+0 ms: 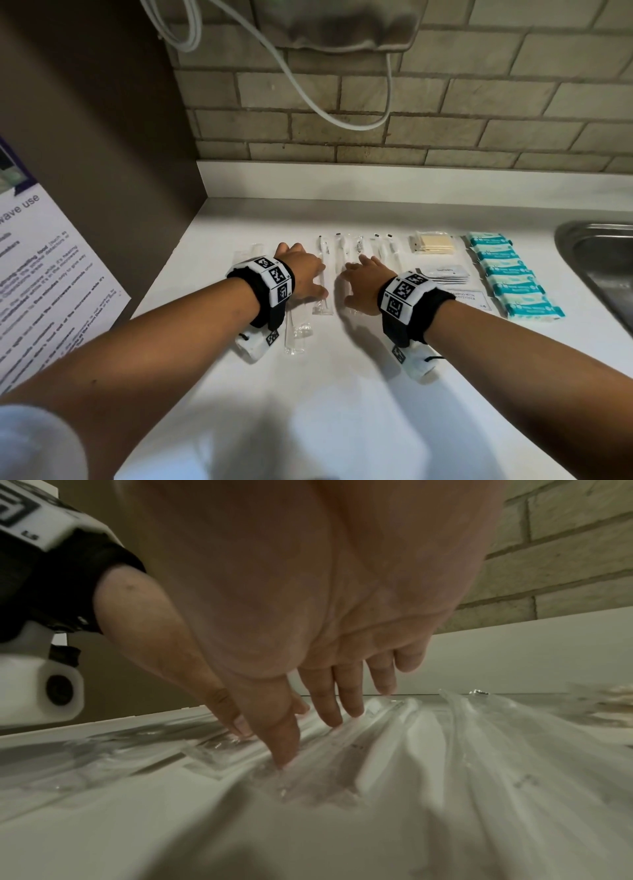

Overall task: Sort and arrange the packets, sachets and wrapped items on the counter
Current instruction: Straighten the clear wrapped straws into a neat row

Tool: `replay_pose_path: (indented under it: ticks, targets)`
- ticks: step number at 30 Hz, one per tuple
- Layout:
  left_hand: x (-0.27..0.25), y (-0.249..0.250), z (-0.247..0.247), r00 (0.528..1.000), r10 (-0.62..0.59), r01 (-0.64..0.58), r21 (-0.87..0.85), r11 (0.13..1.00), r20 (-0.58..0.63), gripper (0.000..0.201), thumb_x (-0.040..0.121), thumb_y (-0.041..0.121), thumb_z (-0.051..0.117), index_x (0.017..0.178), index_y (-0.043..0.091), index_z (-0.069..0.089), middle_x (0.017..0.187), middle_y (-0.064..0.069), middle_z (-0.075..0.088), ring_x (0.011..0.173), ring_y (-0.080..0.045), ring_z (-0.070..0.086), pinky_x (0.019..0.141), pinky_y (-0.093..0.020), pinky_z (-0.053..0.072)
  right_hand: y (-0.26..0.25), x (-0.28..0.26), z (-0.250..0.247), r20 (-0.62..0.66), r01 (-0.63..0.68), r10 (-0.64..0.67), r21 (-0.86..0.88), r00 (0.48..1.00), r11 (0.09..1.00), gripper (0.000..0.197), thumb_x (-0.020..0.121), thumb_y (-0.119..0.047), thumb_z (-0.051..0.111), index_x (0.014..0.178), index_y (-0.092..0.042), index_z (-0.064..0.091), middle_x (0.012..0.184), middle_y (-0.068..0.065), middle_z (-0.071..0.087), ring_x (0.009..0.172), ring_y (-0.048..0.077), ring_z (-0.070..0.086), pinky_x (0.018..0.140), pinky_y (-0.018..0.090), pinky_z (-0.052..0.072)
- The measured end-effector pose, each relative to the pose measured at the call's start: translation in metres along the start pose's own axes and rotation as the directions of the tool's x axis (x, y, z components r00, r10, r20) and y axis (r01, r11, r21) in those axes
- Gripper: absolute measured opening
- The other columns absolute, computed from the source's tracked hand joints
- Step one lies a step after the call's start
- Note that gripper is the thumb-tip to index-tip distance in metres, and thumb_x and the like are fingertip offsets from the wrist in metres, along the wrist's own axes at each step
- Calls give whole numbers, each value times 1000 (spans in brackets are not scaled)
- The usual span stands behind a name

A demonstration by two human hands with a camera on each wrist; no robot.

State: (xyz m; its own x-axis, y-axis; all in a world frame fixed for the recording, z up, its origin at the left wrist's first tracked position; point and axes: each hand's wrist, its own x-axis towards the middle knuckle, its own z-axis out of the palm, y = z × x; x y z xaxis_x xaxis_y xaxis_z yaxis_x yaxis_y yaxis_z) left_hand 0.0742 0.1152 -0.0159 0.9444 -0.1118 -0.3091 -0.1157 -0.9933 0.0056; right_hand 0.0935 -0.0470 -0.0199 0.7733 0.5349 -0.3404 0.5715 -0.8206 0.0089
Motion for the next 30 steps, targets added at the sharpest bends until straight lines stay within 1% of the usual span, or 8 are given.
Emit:
replay_pose_path:
  ticks: [5,9,12,15,18,21,25,30]
  targets:
    - [-11,-7,-11,994,-48,30,-177,984,-100,53,88,49,57,137,30,48,129,-3,51,123,-26,33,100,-36,29,-6,-4,-8,-31,0,0,2,1000,1000,56,91,-32,51,144,-17,41,152,6,36,145,30,20,119,43,16]
    - [-21,-43,-27,978,-106,64,-224,973,-180,42,92,42,54,132,29,53,138,2,52,128,-21,41,105,-37,30,-26,-13,-27,-103,37,-27,100,994,994,46,92,-32,51,135,-17,48,133,6,53,123,26,48,98,39,44]
    - [-34,-72,-29,972,-177,130,-272,954,-157,35,91,35,58,124,23,59,129,2,58,114,-18,55,92,-27,39,-53,-16,-32,-53,50,-44,110,998,993,39,93,-38,48,125,-14,54,118,4,63,104,24,62,83,35,52]
    - [-48,-89,-20,967,-235,204,-261,944,-94,38,88,38,62,123,22,60,128,1,58,114,-18,55,92,-27,41,-78,-13,-30,-28,9,-6,97,1000,995,33,90,-41,51,101,-12,60,92,1,64,84,23,63,66,29,49]
    - [-56,-98,-2,972,-234,223,-235,946,-19,53,82,52,63,128,26,58,130,1,58,117,-21,56,97,-31,44,-97,-8,-26,-7,-57,58,73,998,996,28,88,-43,56,84,-15,55,70,-2,53,74,23,58,62,27,45]
    - [-62,-105,16,983,-185,182,-194,964,5,58,78,56,63,128,27,59,131,1,60,118,-23,57,98,-35,47,-110,-3,-21,17,-80,79,49,997,996,25,85,-40,60,87,-16,62,68,-3,53,74,24,60,63,26,46]
    - [-67,-113,26,983,-181,176,-158,972,-17,59,81,51,65,135,31,52,135,5,54,126,-24,46,102,-39,43,-117,-1,-16,7,-109,109,26,994,994,23,88,-31,59,99,-12,66,79,0,55,88,25,68,66,28,48]
    - [-71,-130,22,983,-181,181,-107,978,15,50,82,52,63,127,32,58,131,2,55,122,-28,43,98,-41,43,-121,3,-12,-1,-169,170,130,985,977,26,82,-27,65,101,-10,63,73,-1,52,78,25,62,61,27,45]
